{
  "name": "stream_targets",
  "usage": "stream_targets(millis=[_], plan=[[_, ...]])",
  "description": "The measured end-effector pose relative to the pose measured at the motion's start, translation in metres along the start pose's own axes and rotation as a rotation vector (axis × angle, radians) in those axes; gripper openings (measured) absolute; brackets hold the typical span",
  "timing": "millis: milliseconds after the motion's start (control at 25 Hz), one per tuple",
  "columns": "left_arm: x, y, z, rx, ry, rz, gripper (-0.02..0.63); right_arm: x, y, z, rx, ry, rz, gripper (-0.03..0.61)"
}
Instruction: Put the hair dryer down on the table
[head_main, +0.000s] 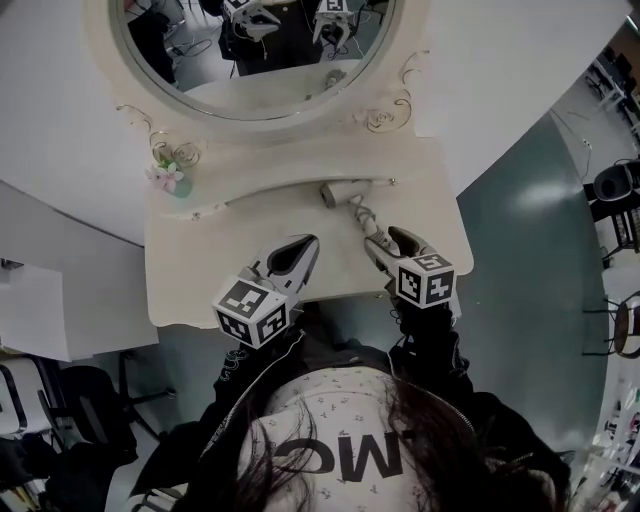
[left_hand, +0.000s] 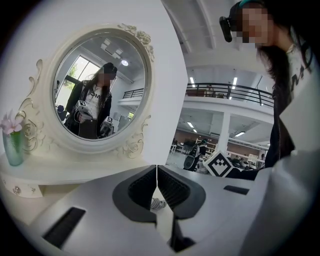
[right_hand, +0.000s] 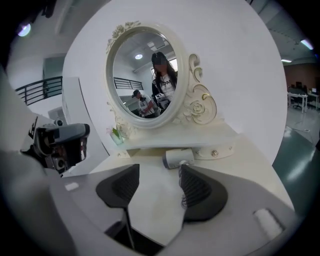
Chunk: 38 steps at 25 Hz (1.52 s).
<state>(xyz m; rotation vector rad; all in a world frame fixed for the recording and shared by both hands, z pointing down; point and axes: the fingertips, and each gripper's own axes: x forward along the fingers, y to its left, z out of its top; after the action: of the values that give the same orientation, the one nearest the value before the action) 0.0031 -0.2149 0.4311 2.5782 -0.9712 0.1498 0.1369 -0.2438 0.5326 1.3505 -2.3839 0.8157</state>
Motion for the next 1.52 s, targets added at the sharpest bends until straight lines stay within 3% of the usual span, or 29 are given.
stream_targets(millis=[400,560,760,1040,1520], plan=[[0.001,-0.057,-0.017,0.013,0.006,0.021,0.0,-0.067,0.04,0.008,-0.052,-0.119,0.131,0.27],[-0.004,-0.084,-0.026,0.006,-0.005,0.038,0.0,-0.094,0.044,-0.008,-0.07,-0.118,0.159,0.241],[-0.013,-0.115,-0.044,-0.017,-0.015,0.072,0.0,-0.126,0.047,-0.03,-0.094,-0.109,0.19,0.158],[-0.033,-0.142,-0.073,-0.034,0.024,0.127,0.0,-0.154,0.061,-0.055,-0.085,-0.123,0.245,0.059],[-0.064,-0.157,-0.083,-0.011,0.066,0.143,0.0,-0.16,0.095,-0.066,-0.054,-0.145,0.308,0.031]])
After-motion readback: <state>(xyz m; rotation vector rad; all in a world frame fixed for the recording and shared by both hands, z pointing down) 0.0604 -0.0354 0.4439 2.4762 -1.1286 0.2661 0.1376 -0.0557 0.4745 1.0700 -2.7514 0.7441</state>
